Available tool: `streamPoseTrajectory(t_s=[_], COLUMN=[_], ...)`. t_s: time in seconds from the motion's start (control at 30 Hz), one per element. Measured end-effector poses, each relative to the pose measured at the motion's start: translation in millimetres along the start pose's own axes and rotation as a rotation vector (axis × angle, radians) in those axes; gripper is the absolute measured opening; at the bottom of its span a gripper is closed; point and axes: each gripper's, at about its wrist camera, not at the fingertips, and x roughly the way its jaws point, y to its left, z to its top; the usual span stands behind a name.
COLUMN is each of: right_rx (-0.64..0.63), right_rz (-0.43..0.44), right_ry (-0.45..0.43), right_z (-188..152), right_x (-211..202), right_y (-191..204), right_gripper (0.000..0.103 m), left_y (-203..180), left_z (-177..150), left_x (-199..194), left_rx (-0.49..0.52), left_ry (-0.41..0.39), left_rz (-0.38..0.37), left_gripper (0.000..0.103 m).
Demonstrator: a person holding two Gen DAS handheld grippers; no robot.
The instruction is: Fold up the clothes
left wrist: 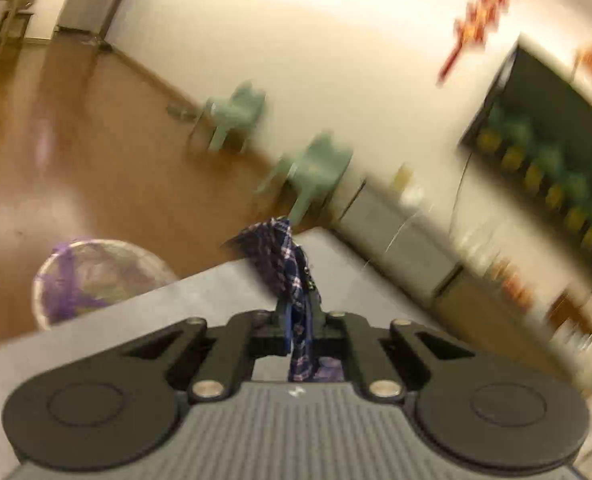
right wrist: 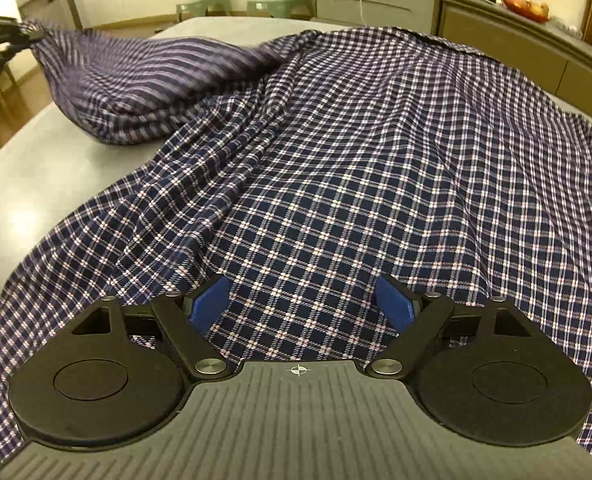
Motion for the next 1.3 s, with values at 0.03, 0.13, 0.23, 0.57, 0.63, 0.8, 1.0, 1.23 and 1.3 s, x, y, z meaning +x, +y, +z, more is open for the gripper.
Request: streamPoseTrajectory(t_s=[0.03, 0.13, 0.23, 0.57, 0.63, 0.8, 1.0, 1.23, 1.3], right_rx=[-0.003, -0.007, -0.003, 0.109, 0.117, 0.185, 0.218, 0.302, 0.327], right_rz=[0.000, -0.005, -0.016, -0.115, -0.145, -0.269, -0.367, -0.369, -0.379], right_ry=[0.003, 0.006, 0.010, -0.114, -0.131, -0.177, -0.099, -0.094, -0.098], right_z=[0, -5, -11, 11, 26, 75, 99, 63, 55], right_x=[-1, -3, -6, -43, -39, -10, 55, 48, 41], right_y=[0, -4, -14, -91, -109, -171, -244, -307, -315], right_gripper=[0.083, 0.083, 0.083, 0.083, 0.082, 0.082, 0.076, 0.082, 0.083], left_y=[5, 1, -8, -58, -97, -202, -234, -245, -254], left_z=[-2, -17, -30, -53, -64, -113, -148, -121, -113], left_x=[3, -3, -6, -98, -97, -32, 74, 143, 155], left_rx=[0.017, 0.016, 0.009, 0.019, 0.139, 0.406, 0.565, 0.613, 0.624], left_ry=[-0.003, -0.050, -0.082, -0.202, -0.120, 0.163, 0.276, 0.253, 0.247], left_rz=[0.047, 0.225, 0.364, 0.212, 0.013, -0.277, -0.150, 0.053, 0.119], left_gripper=[0.007, 0.008, 0.009, 0.029, 0.037, 0.041, 0.027, 0.028, 0.031])
